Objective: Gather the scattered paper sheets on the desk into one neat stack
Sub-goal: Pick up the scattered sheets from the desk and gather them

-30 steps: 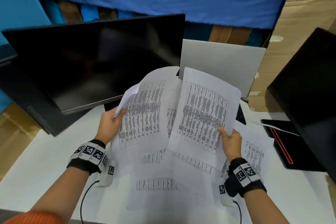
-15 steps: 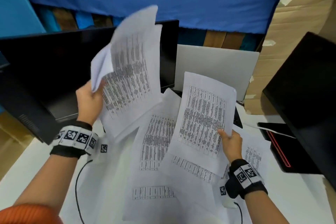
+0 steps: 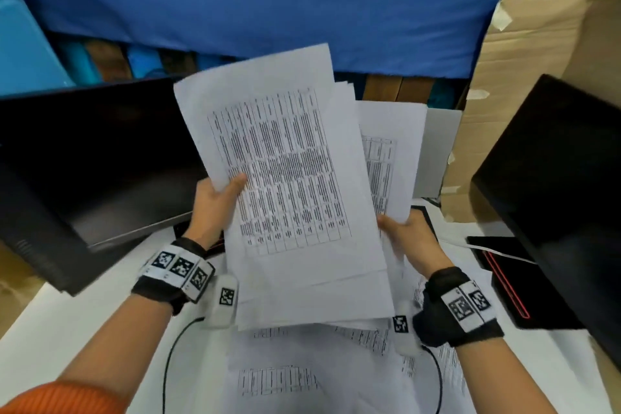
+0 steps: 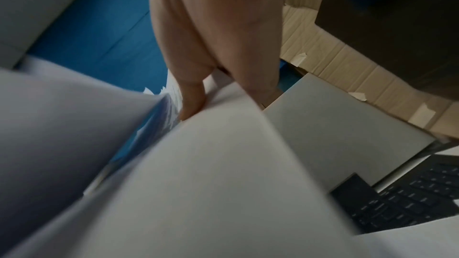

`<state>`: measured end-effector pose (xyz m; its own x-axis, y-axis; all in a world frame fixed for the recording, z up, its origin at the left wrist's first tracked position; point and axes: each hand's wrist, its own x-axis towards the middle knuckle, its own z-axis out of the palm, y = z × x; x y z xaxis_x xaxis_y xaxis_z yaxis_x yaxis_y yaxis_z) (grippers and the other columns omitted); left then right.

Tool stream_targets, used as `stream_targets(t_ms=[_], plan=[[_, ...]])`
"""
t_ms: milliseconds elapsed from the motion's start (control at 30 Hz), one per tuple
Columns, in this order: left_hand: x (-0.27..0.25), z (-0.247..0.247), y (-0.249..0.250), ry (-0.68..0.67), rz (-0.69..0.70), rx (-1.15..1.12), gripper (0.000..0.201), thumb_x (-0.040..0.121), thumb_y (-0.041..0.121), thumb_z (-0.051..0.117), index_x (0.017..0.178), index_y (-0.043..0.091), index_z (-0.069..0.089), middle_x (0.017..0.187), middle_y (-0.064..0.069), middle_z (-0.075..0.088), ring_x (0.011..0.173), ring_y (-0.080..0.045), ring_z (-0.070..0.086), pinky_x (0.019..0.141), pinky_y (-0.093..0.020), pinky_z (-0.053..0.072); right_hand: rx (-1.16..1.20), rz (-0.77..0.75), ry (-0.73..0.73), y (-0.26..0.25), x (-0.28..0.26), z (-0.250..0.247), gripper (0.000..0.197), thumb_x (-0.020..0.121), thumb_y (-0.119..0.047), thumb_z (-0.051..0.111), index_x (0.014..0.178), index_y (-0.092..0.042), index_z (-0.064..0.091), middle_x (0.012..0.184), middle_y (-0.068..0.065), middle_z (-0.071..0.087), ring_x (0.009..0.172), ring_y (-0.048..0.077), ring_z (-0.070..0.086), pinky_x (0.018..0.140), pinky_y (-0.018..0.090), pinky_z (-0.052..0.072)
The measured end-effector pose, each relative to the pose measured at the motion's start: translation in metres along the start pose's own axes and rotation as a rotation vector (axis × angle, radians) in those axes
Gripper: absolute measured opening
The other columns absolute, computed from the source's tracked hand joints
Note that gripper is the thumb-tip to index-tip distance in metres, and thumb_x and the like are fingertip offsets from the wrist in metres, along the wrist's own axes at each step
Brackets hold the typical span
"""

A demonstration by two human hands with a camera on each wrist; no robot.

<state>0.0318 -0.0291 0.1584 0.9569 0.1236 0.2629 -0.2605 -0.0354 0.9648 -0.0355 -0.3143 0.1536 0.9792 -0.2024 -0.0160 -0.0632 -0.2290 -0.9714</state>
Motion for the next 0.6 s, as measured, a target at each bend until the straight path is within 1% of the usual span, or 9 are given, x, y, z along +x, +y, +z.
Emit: stream_targets(t_ms=[67, 167, 200, 267, 333, 367, 400, 467, 600], plan=[[-0.005, 0.009, -0.012, -0.012, -0.085, -0.067, 0.023, 0.09, 0.016, 0.053, 0.111, 0.01, 0.058, 0.1, 0.003, 0.066, 0.084, 0.006, 0.066, 0.069, -0.012, 0.053, 0.025, 0.01, -0.048, -0.004, -0.002, 0.002, 0.017, 0.089, -0.017, 0.058, 0.102, -0.012, 0.066, 0.091, 0.0, 0.07, 0.074, 0.002, 0.066, 0.066, 0.018, 0.054], [-0.006, 0.016, -0.026, -0.037, -0.245, -0.187, 0.023, 0.092, 0.025, 0.049, 0.112, 0.019, 0.058, 0.113, -0.004, 0.066, 0.109, -0.021, 0.062, 0.094, -0.042, 0.049, 0.082, 0.036, -0.052, -0.007, -0.003, 0.004, 0.02, 0.092, -0.024, 0.052, 0.098, -0.012, 0.067, 0.092, 0.008, 0.073, 0.088, 0.022, 0.068, 0.072, 0.027, 0.056], [-0.006, 0.019, -0.028, -0.059, -0.254, -0.213, 0.024, 0.093, 0.025, 0.047, 0.114, 0.023, 0.057, 0.115, 0.0, 0.065, 0.111, -0.02, 0.061, 0.097, -0.044, 0.047, 0.13, 0.045, -0.03, -0.01, -0.004, 0.007, 0.023, 0.094, -0.027, 0.047, 0.096, -0.013, 0.066, 0.084, 0.002, 0.073, 0.087, 0.023, 0.067, 0.071, 0.019, 0.054], [-0.011, 0.028, -0.026, -0.1, -0.209, -0.218, 0.031, 0.095, 0.021, 0.042, 0.124, 0.019, 0.052, 0.117, 0.006, 0.061, 0.107, -0.006, 0.062, 0.093, -0.029, 0.05, 0.244, 0.039, 0.05, -0.01, -0.004, 0.008, 0.03, 0.098, -0.033, 0.034, 0.101, -0.016, 0.059, 0.088, -0.004, 0.069, 0.087, 0.014, 0.06, 0.073, 0.007, 0.047], [-0.016, 0.037, -0.021, -0.133, -0.146, -0.191, 0.038, 0.096, 0.017, 0.039, 0.133, 0.015, 0.042, 0.119, 0.012, 0.056, 0.101, 0.012, 0.059, 0.083, -0.007, 0.047, 0.338, 0.035, 0.058, -0.004, -0.004, 0.009, 0.026, 0.097, -0.033, 0.034, 0.11, -0.023, 0.054, 0.106, -0.004, 0.064, 0.095, 0.008, 0.06, 0.086, 0.013, 0.048], [-0.017, 0.041, -0.02, -0.146, -0.132, -0.184, 0.039, 0.096, 0.017, 0.038, 0.135, 0.016, 0.04, 0.12, 0.014, 0.054, 0.1, 0.016, 0.057, 0.08, -0.002, 0.045, 0.302, 0.024, 0.001, -0.002, -0.005, 0.012, 0.02, 0.095, -0.029, 0.041, 0.108, -0.024, 0.055, 0.103, -0.007, 0.064, 0.089, 0.003, 0.063, 0.08, 0.012, 0.051], [-0.018, 0.044, -0.019, -0.155, -0.123, -0.176, 0.039, 0.096, 0.017, 0.038, 0.135, 0.017, 0.039, 0.121, 0.014, 0.053, 0.1, 0.018, 0.055, 0.08, -0.001, 0.044, 0.249, 0.016, -0.054, -0.001, -0.007, 0.014, 0.016, 0.091, -0.021, 0.05, 0.106, -0.024, 0.057, 0.097, -0.01, 0.065, 0.083, -0.002, 0.065, 0.074, 0.011, 0.052], [-0.019, 0.044, -0.02, -0.171, -0.099, -0.151, 0.04, 0.095, 0.018, 0.041, 0.134, 0.021, 0.04, 0.126, 0.012, 0.053, 0.107, 0.012, 0.055, 0.086, -0.006, 0.045, 0.13, 0.008, -0.116, 0.005, -0.005, 0.013, 0.024, 0.084, -0.008, 0.062, 0.104, -0.021, 0.059, 0.094, -0.012, 0.065, 0.084, -0.001, 0.065, 0.079, 0.015, 0.051], [-0.017, 0.038, -0.022, -0.235, -0.09, -0.118, 0.043, 0.086, 0.011, 0.057, 0.126, 0.022, 0.047, 0.121, 0.006, 0.06, 0.113, -0.008, 0.058, 0.097, -0.029, 0.046, 0.121, -0.021, -0.1, 0.005, -0.002, 0.002, 0.026, 0.079, -0.003, 0.066, 0.102, -0.016, 0.063, 0.091, -0.011, 0.068, 0.078, -0.002, 0.067, 0.069, 0.009, 0.051]])
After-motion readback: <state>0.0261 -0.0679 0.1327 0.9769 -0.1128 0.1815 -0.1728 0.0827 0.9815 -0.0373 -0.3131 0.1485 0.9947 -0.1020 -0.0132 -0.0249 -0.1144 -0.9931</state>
